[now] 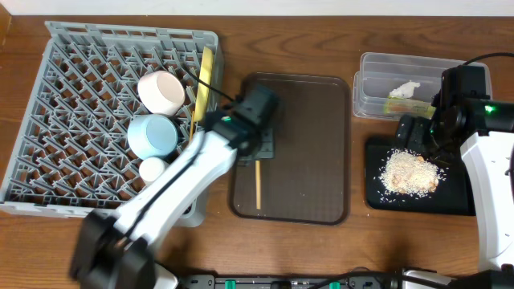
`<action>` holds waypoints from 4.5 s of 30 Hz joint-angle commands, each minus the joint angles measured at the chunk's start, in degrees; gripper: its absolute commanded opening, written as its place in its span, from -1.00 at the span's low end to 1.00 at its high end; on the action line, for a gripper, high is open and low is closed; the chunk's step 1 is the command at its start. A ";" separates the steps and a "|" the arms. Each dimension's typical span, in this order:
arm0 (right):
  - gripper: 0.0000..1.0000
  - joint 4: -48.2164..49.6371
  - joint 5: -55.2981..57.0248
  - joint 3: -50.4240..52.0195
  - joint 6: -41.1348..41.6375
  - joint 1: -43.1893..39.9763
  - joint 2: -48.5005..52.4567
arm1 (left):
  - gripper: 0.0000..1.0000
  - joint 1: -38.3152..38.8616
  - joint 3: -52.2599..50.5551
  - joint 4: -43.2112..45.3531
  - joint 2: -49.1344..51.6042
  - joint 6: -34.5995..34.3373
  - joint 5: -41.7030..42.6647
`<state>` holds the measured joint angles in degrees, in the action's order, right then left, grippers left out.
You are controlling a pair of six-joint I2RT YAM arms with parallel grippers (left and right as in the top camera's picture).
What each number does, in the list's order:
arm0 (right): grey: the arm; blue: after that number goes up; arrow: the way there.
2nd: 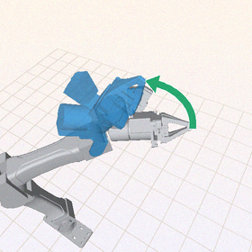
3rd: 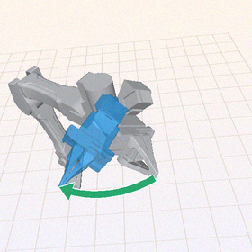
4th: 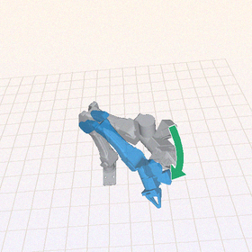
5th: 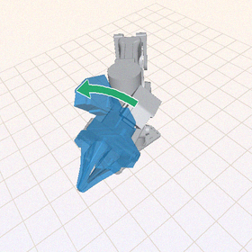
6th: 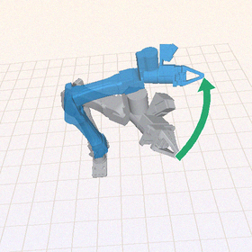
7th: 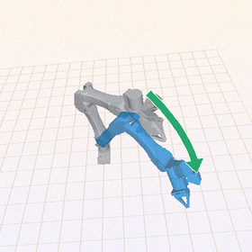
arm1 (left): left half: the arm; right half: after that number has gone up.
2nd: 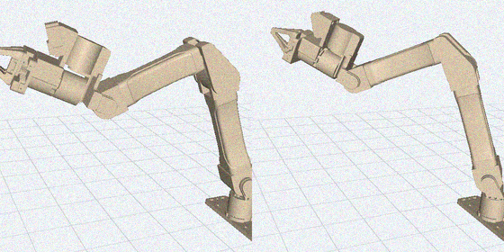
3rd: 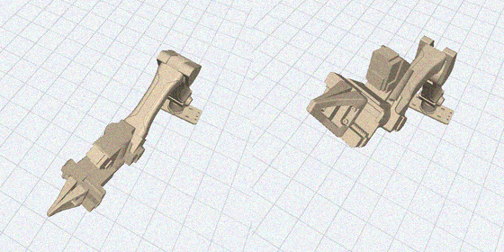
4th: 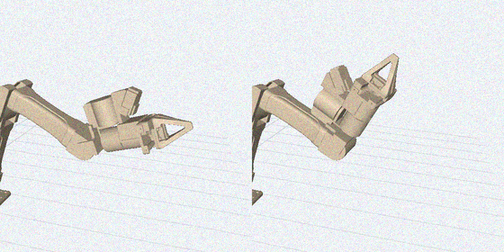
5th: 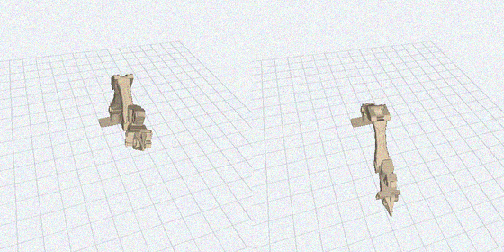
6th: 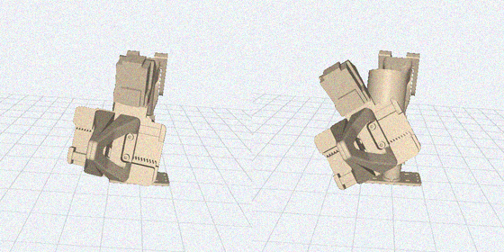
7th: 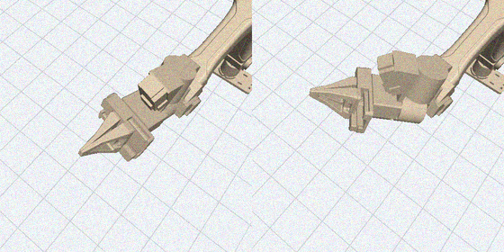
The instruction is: Sort waste into correct bins and load items into the dishwasher
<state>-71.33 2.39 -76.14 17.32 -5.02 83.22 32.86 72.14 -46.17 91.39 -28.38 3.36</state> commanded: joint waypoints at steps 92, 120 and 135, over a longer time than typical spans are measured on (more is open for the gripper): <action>0.98 24.65 -1.33 34.27 -6.23 13.66 -49.88 | 0.91 -17.68 -26.97 3.80 -60.72 13.64 -10.27; 0.99 15.34 -0.46 38.12 -10.27 12.02 -59.89 | 0.93 -17.68 -26.97 2.51 -63.82 13.64 -10.27; 0.99 58.01 -5.66 69.29 -19.45 6.49 -82.88 | 0.93 -17.68 -26.97 2.51 -63.82 13.66 -10.25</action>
<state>-15.88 -2.79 -9.96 0.80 2.24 0.97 15.42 45.34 -43.57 27.38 -13.98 -6.39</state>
